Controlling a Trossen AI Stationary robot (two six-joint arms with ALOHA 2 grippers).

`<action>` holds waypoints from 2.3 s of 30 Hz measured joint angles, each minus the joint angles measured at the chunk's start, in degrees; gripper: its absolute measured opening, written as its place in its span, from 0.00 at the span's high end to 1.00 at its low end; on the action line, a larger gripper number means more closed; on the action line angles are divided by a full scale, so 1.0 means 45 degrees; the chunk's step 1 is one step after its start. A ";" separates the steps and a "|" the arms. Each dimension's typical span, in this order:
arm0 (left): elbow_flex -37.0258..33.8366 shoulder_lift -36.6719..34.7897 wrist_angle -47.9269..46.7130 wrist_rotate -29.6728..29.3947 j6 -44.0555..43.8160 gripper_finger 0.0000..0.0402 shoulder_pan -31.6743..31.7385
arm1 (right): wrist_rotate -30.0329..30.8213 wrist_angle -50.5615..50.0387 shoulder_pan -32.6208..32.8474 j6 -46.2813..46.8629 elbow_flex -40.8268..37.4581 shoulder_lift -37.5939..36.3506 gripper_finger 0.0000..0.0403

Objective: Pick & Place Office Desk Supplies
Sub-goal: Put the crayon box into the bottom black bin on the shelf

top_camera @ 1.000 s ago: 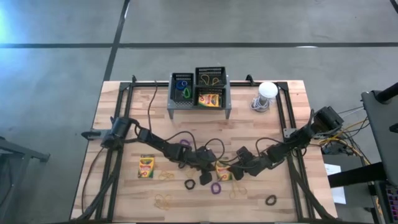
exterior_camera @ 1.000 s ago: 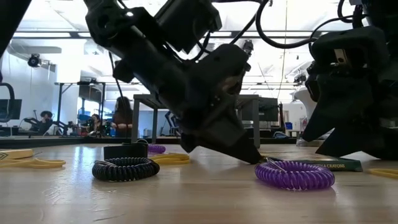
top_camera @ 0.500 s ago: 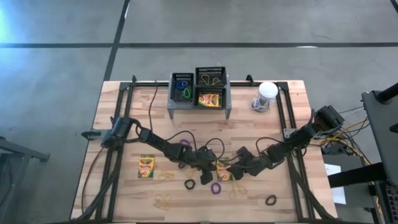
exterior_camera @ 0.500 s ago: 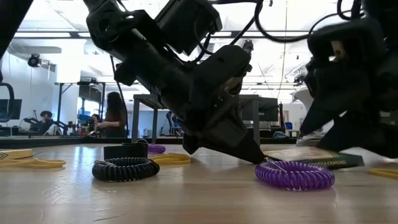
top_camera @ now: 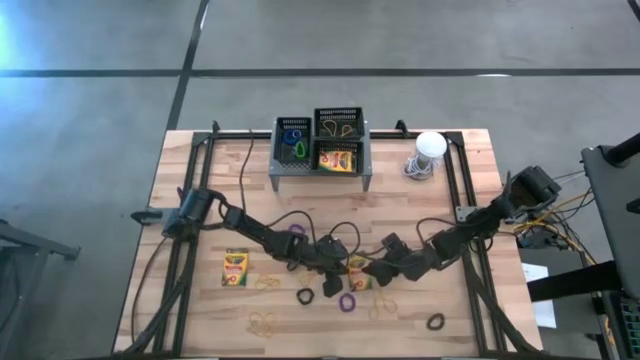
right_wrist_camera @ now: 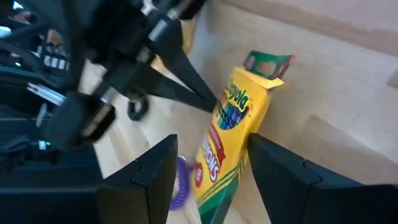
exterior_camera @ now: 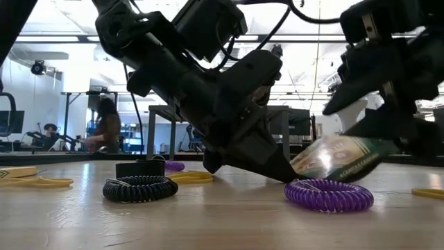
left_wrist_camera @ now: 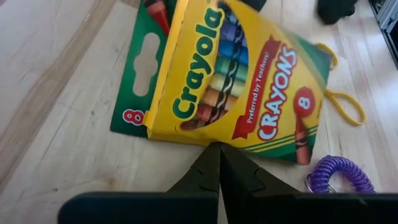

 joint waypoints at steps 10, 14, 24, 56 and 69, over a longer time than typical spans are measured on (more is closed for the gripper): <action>-0.0010 0.0032 0.0443 -0.0287 -0.0195 0.99 -0.0010 | 0.0076 0.0037 -0.0005 -0.0140 0.0304 -0.0084 0.52; -0.0010 0.0042 0.0573 -0.0509 -0.0287 0.99 -0.0010 | 0.0219 0.0025 -0.0029 -0.0321 0.0548 -0.0079 0.52; 0.0044 0.0003 0.0951 -0.0593 -0.0279 0.99 0.0008 | 0.0214 -0.0423 -0.0146 -0.0603 0.0689 0.0008 0.52; 0.0282 -0.0041 0.0394 0.1983 0.0447 0.99 -0.0544 | -0.2720 -0.5561 -0.0373 -0.2903 0.0574 -0.0765 0.52; 0.0253 0.0013 0.0175 0.0869 0.0457 0.99 -0.0529 | -0.2709 -0.4797 -0.0593 -0.3711 0.0579 -0.0456 0.73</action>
